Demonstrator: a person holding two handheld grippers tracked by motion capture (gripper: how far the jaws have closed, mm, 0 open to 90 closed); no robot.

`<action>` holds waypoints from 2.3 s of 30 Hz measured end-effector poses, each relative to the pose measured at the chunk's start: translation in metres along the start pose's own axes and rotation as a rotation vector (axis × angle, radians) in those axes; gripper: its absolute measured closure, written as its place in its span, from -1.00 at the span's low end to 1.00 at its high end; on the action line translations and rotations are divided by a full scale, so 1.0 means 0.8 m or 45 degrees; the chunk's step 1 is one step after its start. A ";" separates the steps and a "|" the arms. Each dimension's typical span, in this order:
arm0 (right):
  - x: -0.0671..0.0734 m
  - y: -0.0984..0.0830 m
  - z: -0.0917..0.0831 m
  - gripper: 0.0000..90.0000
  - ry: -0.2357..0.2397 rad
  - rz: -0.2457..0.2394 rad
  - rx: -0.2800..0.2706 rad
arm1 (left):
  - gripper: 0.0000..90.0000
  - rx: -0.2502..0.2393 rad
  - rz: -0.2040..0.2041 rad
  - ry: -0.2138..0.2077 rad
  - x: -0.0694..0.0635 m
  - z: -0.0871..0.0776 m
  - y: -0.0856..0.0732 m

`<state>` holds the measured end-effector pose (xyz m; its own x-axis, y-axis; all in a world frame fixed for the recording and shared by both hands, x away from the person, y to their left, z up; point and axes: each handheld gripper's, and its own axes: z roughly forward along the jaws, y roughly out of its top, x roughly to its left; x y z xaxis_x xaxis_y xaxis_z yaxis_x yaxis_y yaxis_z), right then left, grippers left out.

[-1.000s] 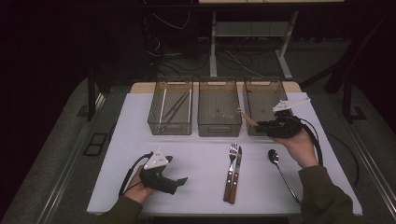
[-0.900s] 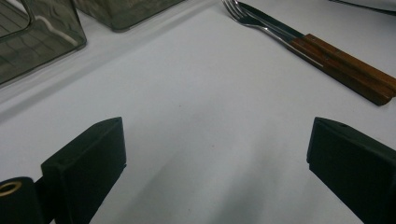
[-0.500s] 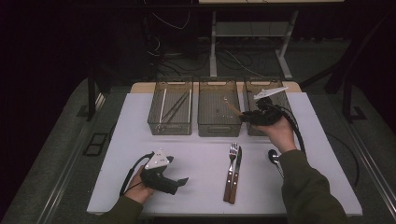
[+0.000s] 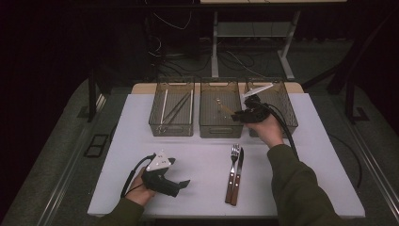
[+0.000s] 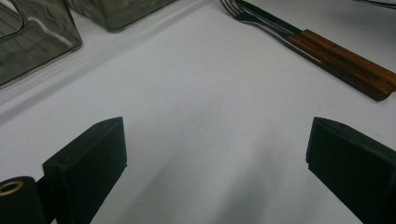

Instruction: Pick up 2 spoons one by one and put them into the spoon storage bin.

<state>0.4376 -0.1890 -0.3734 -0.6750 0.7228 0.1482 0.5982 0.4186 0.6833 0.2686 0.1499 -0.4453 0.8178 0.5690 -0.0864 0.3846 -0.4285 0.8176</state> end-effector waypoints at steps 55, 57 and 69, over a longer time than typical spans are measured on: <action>-0.001 -0.095 -0.080 -0.21 -0.013 -0.005 -0.104 | -0.92 0.007 0.000 0.001 -0.001 0.001 0.000; -0.001 -0.100 -0.083 -0.21 -0.012 -0.001 -0.102 | -0.92 0.006 -0.001 0.000 -0.001 0.001 0.000; 0.007 -0.137 -0.102 -0.09 -0.032 -0.019 -0.019 | -0.92 0.016 0.016 0.001 0.000 -0.001 0.000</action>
<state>0.3332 -0.2754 -0.3892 -0.6726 0.7302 0.1201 0.5817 0.4214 0.6957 0.2683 0.1507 -0.4447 0.8220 0.5645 -0.0759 0.3799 -0.4442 0.8114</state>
